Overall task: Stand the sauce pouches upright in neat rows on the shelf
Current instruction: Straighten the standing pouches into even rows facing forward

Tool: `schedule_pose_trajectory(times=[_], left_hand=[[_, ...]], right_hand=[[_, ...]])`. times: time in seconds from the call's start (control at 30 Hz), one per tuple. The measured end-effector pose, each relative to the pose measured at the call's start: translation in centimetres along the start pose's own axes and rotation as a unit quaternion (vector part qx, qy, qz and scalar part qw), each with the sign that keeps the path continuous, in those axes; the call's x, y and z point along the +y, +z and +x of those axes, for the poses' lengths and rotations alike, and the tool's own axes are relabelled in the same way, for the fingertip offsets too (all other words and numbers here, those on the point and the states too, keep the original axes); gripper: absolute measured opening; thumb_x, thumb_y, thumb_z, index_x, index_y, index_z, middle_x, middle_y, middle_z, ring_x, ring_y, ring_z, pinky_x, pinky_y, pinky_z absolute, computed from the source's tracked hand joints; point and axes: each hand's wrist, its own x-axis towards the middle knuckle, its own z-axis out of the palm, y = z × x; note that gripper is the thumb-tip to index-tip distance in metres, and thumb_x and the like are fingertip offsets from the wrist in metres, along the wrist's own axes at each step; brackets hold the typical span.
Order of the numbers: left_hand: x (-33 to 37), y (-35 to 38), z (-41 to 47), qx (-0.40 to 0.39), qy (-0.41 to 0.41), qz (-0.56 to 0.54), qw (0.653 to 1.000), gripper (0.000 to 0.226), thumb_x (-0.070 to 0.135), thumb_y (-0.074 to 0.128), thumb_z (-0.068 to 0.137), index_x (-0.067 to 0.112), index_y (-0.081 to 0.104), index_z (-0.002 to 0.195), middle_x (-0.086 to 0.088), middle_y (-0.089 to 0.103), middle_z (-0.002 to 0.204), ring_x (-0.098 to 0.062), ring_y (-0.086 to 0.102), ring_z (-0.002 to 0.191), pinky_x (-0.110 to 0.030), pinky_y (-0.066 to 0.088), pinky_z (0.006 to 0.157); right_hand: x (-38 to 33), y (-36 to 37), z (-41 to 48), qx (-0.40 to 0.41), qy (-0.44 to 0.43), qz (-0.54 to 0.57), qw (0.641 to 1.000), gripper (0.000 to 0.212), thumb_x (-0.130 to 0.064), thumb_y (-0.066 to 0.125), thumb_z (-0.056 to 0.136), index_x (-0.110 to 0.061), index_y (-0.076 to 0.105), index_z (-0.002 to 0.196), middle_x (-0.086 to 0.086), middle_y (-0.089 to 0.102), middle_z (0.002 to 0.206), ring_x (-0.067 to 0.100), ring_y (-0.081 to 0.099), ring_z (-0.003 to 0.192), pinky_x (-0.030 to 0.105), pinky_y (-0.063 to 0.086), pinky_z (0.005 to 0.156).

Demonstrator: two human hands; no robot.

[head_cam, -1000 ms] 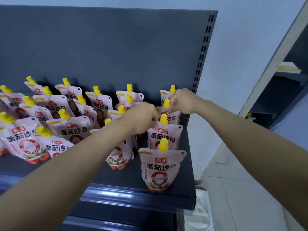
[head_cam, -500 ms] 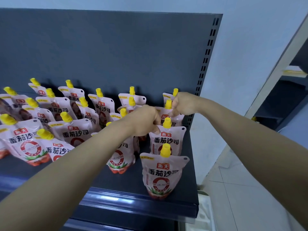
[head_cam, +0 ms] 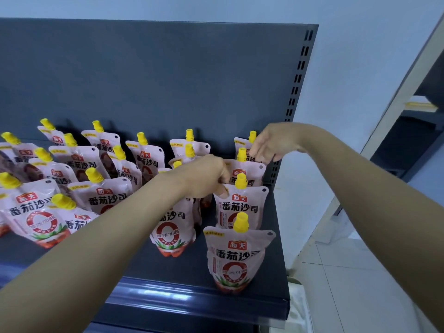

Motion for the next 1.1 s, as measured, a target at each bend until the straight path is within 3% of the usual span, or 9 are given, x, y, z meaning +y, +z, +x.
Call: schedule_pose_trajectory(times=[0.13, 0.23, 0.33, 0.4, 0.5, 0.6, 0.83, 1.0, 1.1], left_hand=[[-0.1, -2.4, -0.1, 0.056, 0.028, -0.082, 0.995, 0.026, 0.036, 0.067, 0.081, 0.011, 0.071, 0.083, -0.014, 0.068, 0.084, -0.027, 0.062, 0.078, -0.039, 0.051, 0.076], [-0.6, -3.0, 1.2, 0.093, 0.019, -0.038, 0.995, 0.019, 0.024, 0.067, 0.084, 0.011, 0.068, 0.097, -0.005, 0.068, 0.098, -0.022, 0.062, 0.091, -0.036, 0.051, 0.084], [-0.9, -2.3, 2.9, 0.071, -0.004, 0.045, 0.996, 0.027, 0.019, 0.066, 0.084, 0.01, 0.062, 0.11, -0.006, 0.062, 0.11, -0.025, 0.057, 0.101, -0.037, 0.047, 0.089], [-1.0, -1.9, 3.9, 0.059, -0.008, 0.074, 0.995, 0.021, 0.019, 0.065, 0.083, 0.009, 0.064, 0.102, -0.006, 0.062, 0.102, -0.028, 0.057, 0.096, -0.037, 0.048, 0.082], [-1.2, -1.4, 4.9, 0.059, -0.023, 0.077, 0.995, 0.01, 0.018, 0.067, 0.081, 0.011, 0.062, 0.079, -0.004, 0.056, 0.081, -0.027, 0.053, 0.077, -0.028, 0.037, 0.061], [-1.1, -1.0, 5.5, 0.048, -0.036, 0.087, 0.994, 0.036, 0.019, 0.069, 0.079, 0.013, 0.045, 0.053, -0.003, 0.046, 0.059, -0.027, 0.044, 0.063, -0.026, 0.027, 0.049], [-0.8, -1.0, 6.0, 0.047, -0.06, 0.085, 0.993, 0.04, 0.019, 0.07, 0.078, 0.016, 0.044, 0.047, 0.0, 0.039, 0.051, -0.027, 0.042, 0.061, -0.026, 0.031, 0.054], [-0.5, -1.0, 6.3, 0.058, -0.071, 0.097, 0.991, 0.039, 0.022, 0.071, 0.077, 0.018, 0.046, 0.048, 0.002, 0.041, 0.053, -0.028, 0.046, 0.066, -0.03, 0.038, 0.06], [-0.3, -1.1, 6.4, 0.073, -0.082, 0.098, 0.989, 0.047, 0.021, 0.071, 0.077, 0.018, 0.04, 0.043, -0.001, 0.039, 0.051, -0.029, 0.043, 0.065, -0.03, 0.036, 0.059]], right_hand=[[0.4, -0.8, 1.0, 0.083, 0.053, -0.054, 0.994, 0.006, -0.008, 0.059, 0.087, -0.01, 0.064, 0.089, 0.006, 0.057, 0.072, 0.024, 0.054, 0.075, 0.022, 0.041, 0.055], [1.3, 0.8, 2.6, 0.126, 0.075, -0.125, 0.981, 0.036, -0.014, 0.056, 0.09, -0.008, 0.04, 0.058, 0.006, 0.038, 0.055, 0.026, 0.042, 0.064, 0.025, 0.027, 0.047], [2.1, 1.9, 3.6, 0.169, 0.085, -0.106, 0.976, 0.03, -0.013, 0.062, 0.085, -0.007, 0.043, 0.062, 0.007, 0.046, 0.064, 0.027, 0.046, 0.072, 0.024, 0.029, 0.048], [2.3, 2.2, 4.0, 0.191, 0.088, -0.106, 0.972, 0.021, -0.013, 0.064, 0.083, -0.007, 0.049, 0.069, 0.008, 0.054, 0.079, 0.028, 0.051, 0.077, 0.025, 0.036, 0.057], [2.4, 2.5, 4.7, 0.214, 0.066, -0.107, 0.969, 0.038, -0.006, 0.063, 0.083, -0.011, 0.04, 0.053, 0.01, 0.05, 0.078, 0.029, 0.053, 0.077, 0.024, 0.034, 0.055], [2.3, 2.6, 5.4, 0.215, 0.043, -0.096, 0.971, 0.047, -0.001, 0.061, 0.083, -0.012, 0.033, 0.048, 0.008, 0.041, 0.061, 0.028, 0.045, 0.067, 0.024, 0.03, 0.049], [1.4, 2.9, 6.4, 0.233, 0.018, -0.062, 0.97, 0.054, -0.009, 0.068, 0.083, -0.016, 0.03, 0.045, 0.006, 0.036, 0.057, 0.025, 0.039, 0.065, 0.025, 0.034, 0.055], [1.4, 2.5, 6.2, 0.202, 0.015, -0.078, 0.976, 0.049, -0.009, 0.066, 0.083, -0.013, 0.033, 0.047, 0.002, 0.034, 0.052, 0.024, 0.036, 0.057, 0.024, 0.026, 0.045], [1.2, 2.1, 5.4, 0.205, 0.025, -0.095, 0.974, 0.019, 0.0, 0.06, 0.083, -0.005, 0.062, 0.065, 0.01, 0.06, 0.071, 0.029, 0.055, 0.068, 0.029, 0.047, 0.058]])
